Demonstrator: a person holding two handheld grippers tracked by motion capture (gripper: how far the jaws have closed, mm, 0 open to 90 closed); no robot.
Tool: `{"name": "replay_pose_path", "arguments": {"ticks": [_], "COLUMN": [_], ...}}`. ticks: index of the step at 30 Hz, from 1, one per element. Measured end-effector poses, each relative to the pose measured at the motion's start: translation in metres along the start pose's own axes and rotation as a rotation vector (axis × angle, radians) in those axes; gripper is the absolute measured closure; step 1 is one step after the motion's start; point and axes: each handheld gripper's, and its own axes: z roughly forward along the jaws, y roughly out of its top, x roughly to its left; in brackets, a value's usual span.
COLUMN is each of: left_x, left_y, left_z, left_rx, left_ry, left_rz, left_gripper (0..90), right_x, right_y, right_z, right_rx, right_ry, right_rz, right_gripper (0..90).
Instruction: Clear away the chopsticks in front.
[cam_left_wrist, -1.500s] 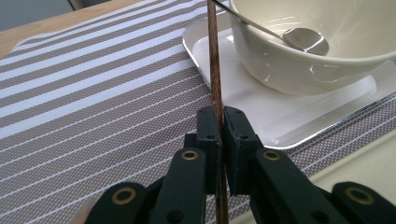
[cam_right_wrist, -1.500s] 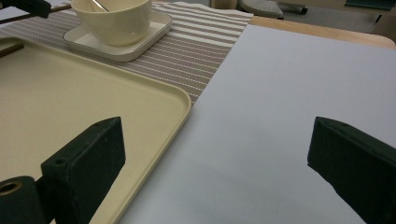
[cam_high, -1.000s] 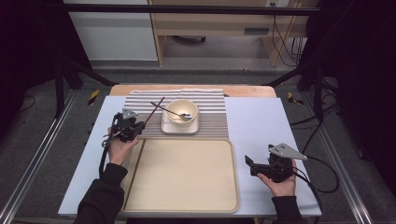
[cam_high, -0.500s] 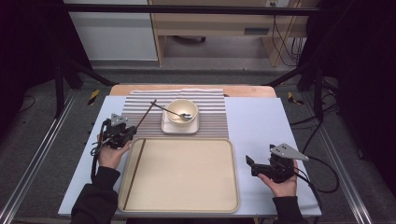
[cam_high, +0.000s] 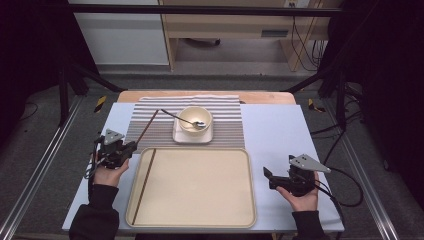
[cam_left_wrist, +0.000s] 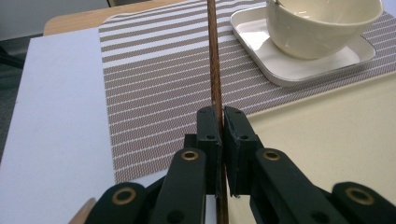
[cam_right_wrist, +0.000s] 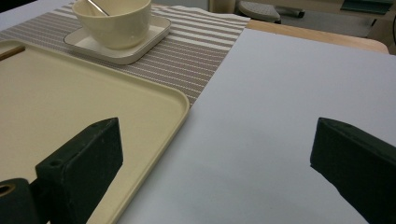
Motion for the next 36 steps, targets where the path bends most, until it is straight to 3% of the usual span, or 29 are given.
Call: {"name": "replay_pose_path", "arguments": {"ticks": [10, 22, 26, 36], "left_x": [-0.012, -0.039, -0.049, -0.074], "left_y": [-0.013, -0.023, -0.022, -0.012], "left_z": [-0.016, -0.033, -0.036, -0.037], "left_rx": [-0.013, -0.029, -0.039, -0.058], "left_ry": [0.020, 0.026, 0.017, 0.004], "left_rz": [-0.006, 0.006, -0.007, 0.012], "left_gripper": [85.2, 85.1, 85.1, 85.1], "right_x": [0.000, 0.000, 0.000, 0.001], "right_y": [0.000, 0.001, 0.001, 0.000], "right_z": [-0.001, -0.003, -0.002, -0.001], "right_rx": [-0.001, -0.017, -0.017, -0.011], "right_ry": [-0.001, 0.003, 0.001, 0.003], "right_rz": [0.002, 0.011, 0.010, 0.006], "right_gripper": [2.8, 2.7, 2.7, 2.5]}}
